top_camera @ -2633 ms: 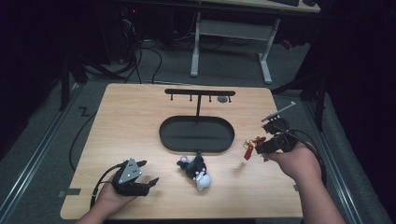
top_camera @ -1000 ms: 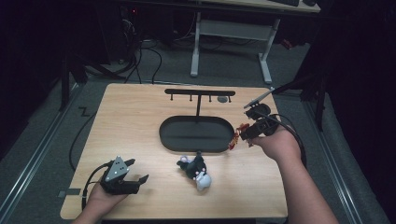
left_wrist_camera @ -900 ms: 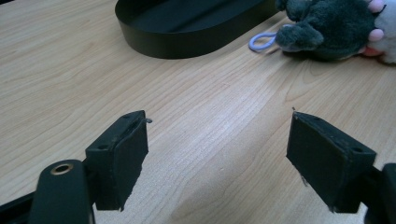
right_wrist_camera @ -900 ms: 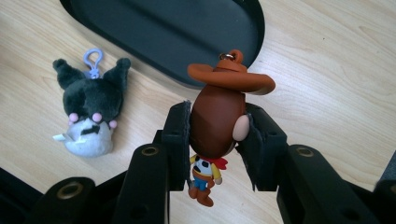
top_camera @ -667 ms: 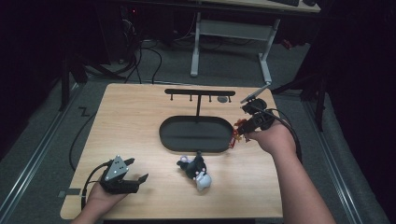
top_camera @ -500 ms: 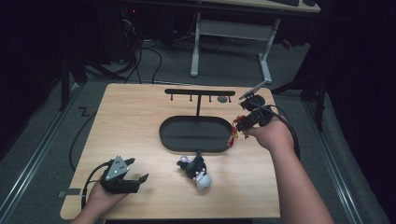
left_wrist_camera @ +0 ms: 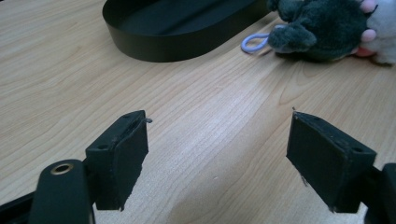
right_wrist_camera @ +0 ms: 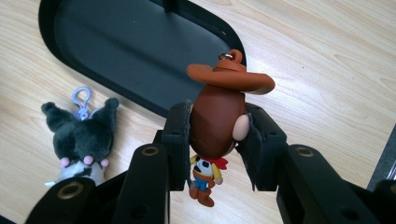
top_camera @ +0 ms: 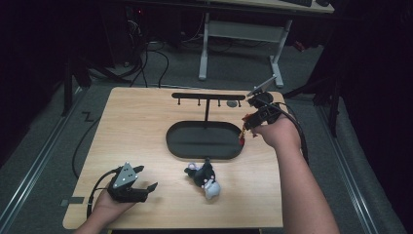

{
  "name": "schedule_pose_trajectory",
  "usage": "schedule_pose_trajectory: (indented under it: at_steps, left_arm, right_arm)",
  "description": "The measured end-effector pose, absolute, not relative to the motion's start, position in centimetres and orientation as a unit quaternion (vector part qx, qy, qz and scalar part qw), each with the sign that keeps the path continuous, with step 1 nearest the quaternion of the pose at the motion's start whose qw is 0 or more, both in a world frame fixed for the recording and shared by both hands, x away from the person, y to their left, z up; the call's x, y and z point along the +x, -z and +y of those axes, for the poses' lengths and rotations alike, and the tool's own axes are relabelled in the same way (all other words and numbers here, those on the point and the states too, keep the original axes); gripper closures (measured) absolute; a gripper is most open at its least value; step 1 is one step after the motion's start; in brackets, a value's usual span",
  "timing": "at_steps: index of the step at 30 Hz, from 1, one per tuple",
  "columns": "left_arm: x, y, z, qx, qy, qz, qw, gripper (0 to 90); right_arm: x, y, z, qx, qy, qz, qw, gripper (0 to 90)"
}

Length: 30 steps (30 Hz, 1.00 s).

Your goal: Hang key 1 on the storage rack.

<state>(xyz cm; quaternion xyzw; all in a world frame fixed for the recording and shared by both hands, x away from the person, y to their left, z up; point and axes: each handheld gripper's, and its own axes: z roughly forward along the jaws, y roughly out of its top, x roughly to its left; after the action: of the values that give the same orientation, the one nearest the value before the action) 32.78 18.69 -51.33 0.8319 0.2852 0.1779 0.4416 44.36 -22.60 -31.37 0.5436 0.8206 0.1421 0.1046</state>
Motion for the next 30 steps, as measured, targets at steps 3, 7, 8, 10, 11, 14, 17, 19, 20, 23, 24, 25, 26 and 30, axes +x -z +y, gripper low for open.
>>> schedule_pose_trajectory:
  at_steps: [3, 7, 8, 10, 11, 14, 17, 19, 20, 23, 24, 25, 26, 30]
  left_arm:
    - [32.8, 51.4, 18.7, 0.833, -0.178, 0.285, 0.440, 21.4]
    - [32.7, 51.4, 18.4, 0.836, -0.183, 0.280, 0.435, 21.5]
    - [32.7, 51.4, 18.4, 0.837, -0.182, 0.279, 0.434, 21.5]
    - [32.6, 51.4, 18.3, 0.839, -0.182, 0.278, 0.431, 21.5]
    - [32.6, 51.4, 18.3, 0.838, -0.183, 0.278, 0.432, 21.5]
    - [32.6, 51.4, 18.4, 0.838, -0.181, 0.280, 0.432, 21.5]
    - [32.6, 51.4, 18.4, 0.837, -0.182, 0.281, 0.433, 21.6]
    - [32.7, 51.4, 18.4, 0.838, -0.180, 0.281, 0.432, 21.5]
    - [32.7, 51.4, 18.4, 0.838, -0.180, 0.281, 0.432, 21.5]
    - [32.6, 51.4, 18.4, 0.837, -0.181, 0.280, 0.434, 21.5]
    - [32.6, 51.4, 18.4, 0.837, -0.180, 0.280, 0.435, 21.5]
    - [32.6, 51.4, 18.4, 0.837, -0.180, 0.280, 0.435, 21.5]
    - [32.5, 51.4, 18.4, 0.837, -0.180, 0.278, 0.435, 21.5]
    - [32.5, 51.3, 18.5, 0.838, -0.181, 0.277, 0.434, 21.5]
  right_arm:
    - [44.5, 31.3, -22.6, 0.542, -0.136, 0.822, 0.107, 65.1]
    - [44.8, 31.0, -22.6, 0.543, -0.138, 0.821, 0.110, 65.1]
    - [44.9, 30.9, -22.6, 0.542, -0.140, 0.821, 0.112, 65.1]
    - [45.1, 30.7, -22.7, 0.544, -0.141, 0.820, 0.112, 65.1]
    - [45.2, 30.7, -22.7, 0.543, -0.142, 0.819, 0.115, 65.1]
    - [45.8, 30.3, -22.7, 0.543, -0.150, 0.817, 0.118, 65.1]
    - [46.2, 29.9, -22.4, 0.541, -0.155, 0.818, 0.121, 65.1]
    - [46.6, 29.7, -22.2, 0.542, -0.155, 0.817, 0.122, 65.1]
    - [46.8, 29.7, -22.2, 0.541, -0.156, 0.817, 0.124, 65.1]
    - [47.1, 29.6, -22.0, 0.545, -0.158, 0.814, 0.128, 65.1]
    - [47.3, 29.5, -21.9, 0.549, -0.160, 0.810, 0.132, 65.1]
    - [47.3, 29.5, -21.9, 0.549, -0.160, 0.810, 0.132, 65.1]
    - [47.6, 29.4, -21.8, 0.549, -0.165, 0.808, 0.136, 65.1]
    - [48.1, 29.5, -21.4, 0.549, -0.162, 0.808, 0.139, 65.1]
